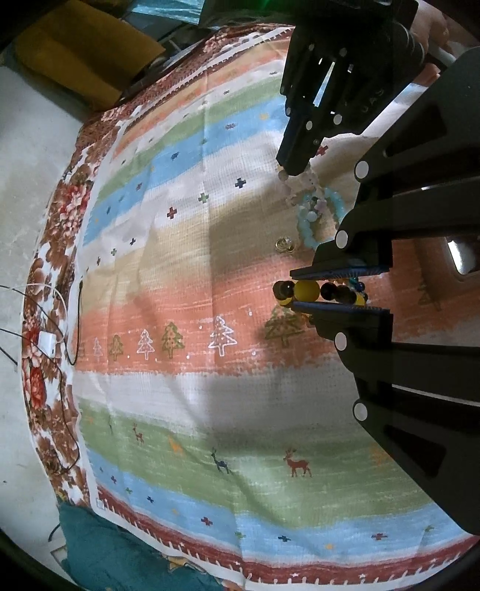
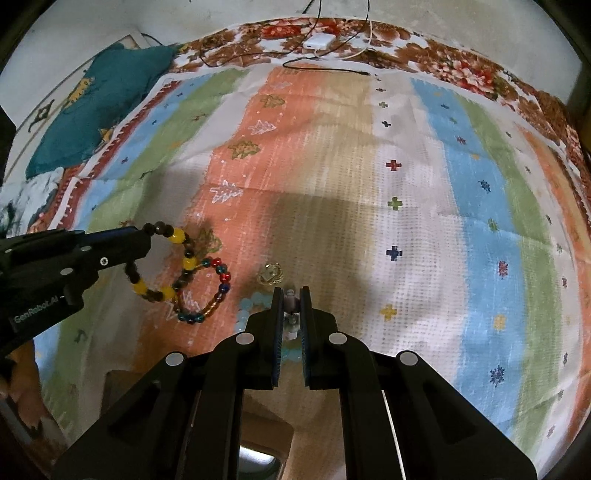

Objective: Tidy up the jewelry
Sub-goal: 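Carry the yellow-and-black bracelet with the left tool while the right tool carries the white bracelet to the tin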

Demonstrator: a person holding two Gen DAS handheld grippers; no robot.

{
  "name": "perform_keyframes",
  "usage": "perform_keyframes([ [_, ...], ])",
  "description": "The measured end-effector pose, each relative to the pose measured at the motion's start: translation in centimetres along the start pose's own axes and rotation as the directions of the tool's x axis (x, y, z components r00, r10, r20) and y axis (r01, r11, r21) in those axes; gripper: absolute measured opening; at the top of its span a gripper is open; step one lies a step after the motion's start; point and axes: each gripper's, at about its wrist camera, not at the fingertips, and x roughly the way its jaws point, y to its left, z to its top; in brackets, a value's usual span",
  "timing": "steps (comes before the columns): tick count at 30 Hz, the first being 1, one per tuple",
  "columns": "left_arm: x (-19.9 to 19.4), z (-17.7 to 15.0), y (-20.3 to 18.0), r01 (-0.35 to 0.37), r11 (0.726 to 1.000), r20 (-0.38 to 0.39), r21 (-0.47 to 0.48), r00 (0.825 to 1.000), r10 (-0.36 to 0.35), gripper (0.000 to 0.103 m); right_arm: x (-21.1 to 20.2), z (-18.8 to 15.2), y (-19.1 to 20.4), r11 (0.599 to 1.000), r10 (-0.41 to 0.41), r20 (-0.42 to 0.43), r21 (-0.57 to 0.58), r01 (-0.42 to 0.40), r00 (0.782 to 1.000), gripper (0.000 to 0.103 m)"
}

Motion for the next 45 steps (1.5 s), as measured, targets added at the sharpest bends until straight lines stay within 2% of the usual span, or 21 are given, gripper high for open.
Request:
perform_keyframes([
  [45, -6.1, -3.6, -2.6, 0.065, 0.998, 0.107, 0.015, 0.992, -0.066, 0.011, -6.7, -3.2, 1.7, 0.998, 0.057, 0.115, -0.023, -0.055, 0.992, 0.009],
])
